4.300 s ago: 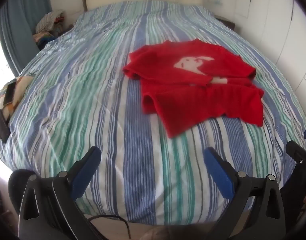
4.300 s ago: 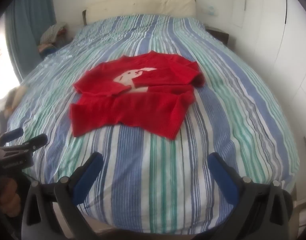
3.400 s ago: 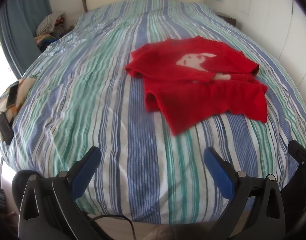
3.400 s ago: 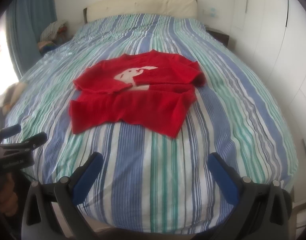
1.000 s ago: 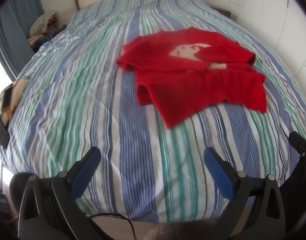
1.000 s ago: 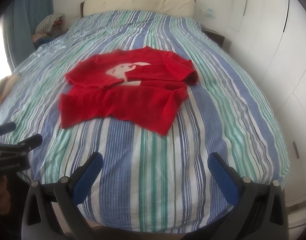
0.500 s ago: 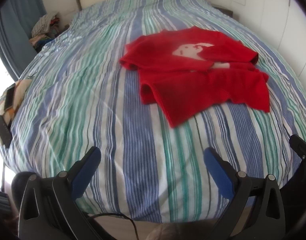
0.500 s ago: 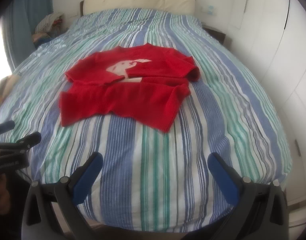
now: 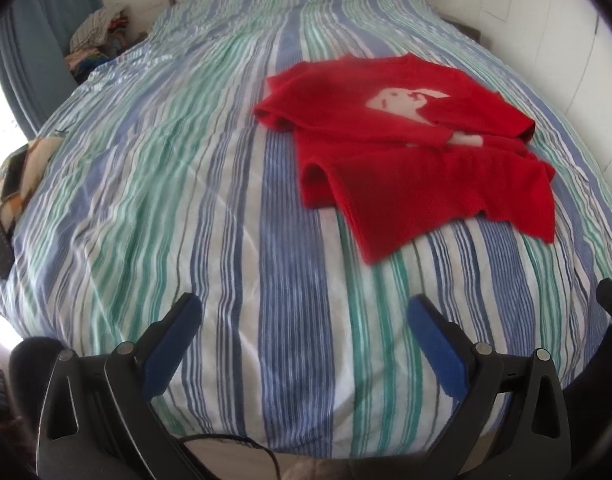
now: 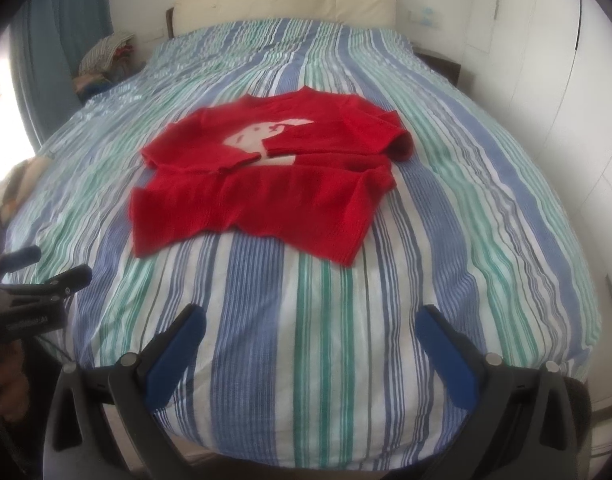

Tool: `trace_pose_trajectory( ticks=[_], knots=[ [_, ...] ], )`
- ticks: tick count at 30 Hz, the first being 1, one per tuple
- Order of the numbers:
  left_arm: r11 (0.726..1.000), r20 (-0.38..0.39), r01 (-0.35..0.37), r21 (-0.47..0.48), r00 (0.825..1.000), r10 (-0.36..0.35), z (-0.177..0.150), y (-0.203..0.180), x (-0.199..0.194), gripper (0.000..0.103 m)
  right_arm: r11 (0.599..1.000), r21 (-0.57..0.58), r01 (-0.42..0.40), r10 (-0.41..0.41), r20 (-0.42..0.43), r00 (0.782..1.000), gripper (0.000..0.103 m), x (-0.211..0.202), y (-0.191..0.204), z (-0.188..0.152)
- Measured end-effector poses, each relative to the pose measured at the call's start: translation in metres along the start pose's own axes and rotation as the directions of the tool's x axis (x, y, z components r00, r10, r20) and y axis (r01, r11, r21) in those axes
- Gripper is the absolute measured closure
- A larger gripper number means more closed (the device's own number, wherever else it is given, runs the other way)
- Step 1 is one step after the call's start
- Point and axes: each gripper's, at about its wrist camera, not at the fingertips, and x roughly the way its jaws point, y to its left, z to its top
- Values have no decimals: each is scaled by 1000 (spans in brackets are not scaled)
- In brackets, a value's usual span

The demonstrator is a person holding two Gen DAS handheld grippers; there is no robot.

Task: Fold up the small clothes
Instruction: 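Grasp the red sweater hem with the left gripper while the right gripper grasps it too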

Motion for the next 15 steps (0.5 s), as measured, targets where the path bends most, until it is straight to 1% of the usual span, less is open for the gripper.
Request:
trace_pose_trajectory(
  ticks=[1, 3, 4, 5, 6, 7, 8, 9, 10, 11, 12, 13, 14, 15],
  knots=[
    [998, -13, 40, -57, 999, -41, 4, 13, 8, 1, 999, 36, -24, 24, 8, 1000, 0, 2, -12, 1],
    [980, -14, 125, -154, 992, -128, 12, 34, 25, 1, 993, 114, -40, 35, 50, 998, 0, 8, -40, 3],
    [969, -8, 165, -183, 986, -169, 16, 40, 34, 1, 988, 148, -46, 37, 63, 997, 0, 14, -54, 4],
    [960, -3, 202, -195, 978, -207, 20, 43, 43, 1, 981, 181, -67, 57, 61, 997, 0, 23, -66, 6],
    [953, -6, 230, -196, 972, -235, 25, 42, 53, 1, 970, 213, -118, 110, 53, 993, 0, 34, -77, 7],
    [949, -13, 250, -191, 966, -257, 29, 38, 62, 1, 953, 247, -177, 173, 40, 984, 0, 48, -85, 9],
    [947, -26, 262, -185, 962, -271, 32, 31, 71, 2, 931, 278, -238, 239, 31, 971, 0, 62, -89, 11],
    [945, -35, 275, -178, 958, -286, 34, 25, 79, 3, 907, 300, -295, 302, 22, 953, 3, 77, -91, 14],
    [943, -42, 283, -175, 955, -294, 36, 18, 85, 4, 894, 311, -322, 335, 13, 942, 6, 90, -90, 17],
    [942, -41, 286, -173, 954, -297, 37, 12, 88, 9, 885, 309, -347, 363, 7, 932, 13, 103, -87, 20],
    [942, -33, 295, -162, 952, -304, 38, 6, 88, 23, 875, 306, -376, 392, 11, 920, 21, 115, -84, 24],
    [943, -30, 301, -142, 951, -308, 39, -1, 89, 30, 870, 311, -383, 398, 16, 917, 26, 125, -83, 27],
    [946, -40, 300, -120, 951, -307, 40, -7, 91, 51, 868, 321, -378, 393, 20, 919, 36, 134, -83, 29],
    [949, -62, 298, -107, 950, -305, 41, -11, 95, 85, 859, 326, -395, 407, 34, 913, 58, 141, -84, 31]
  ],
)
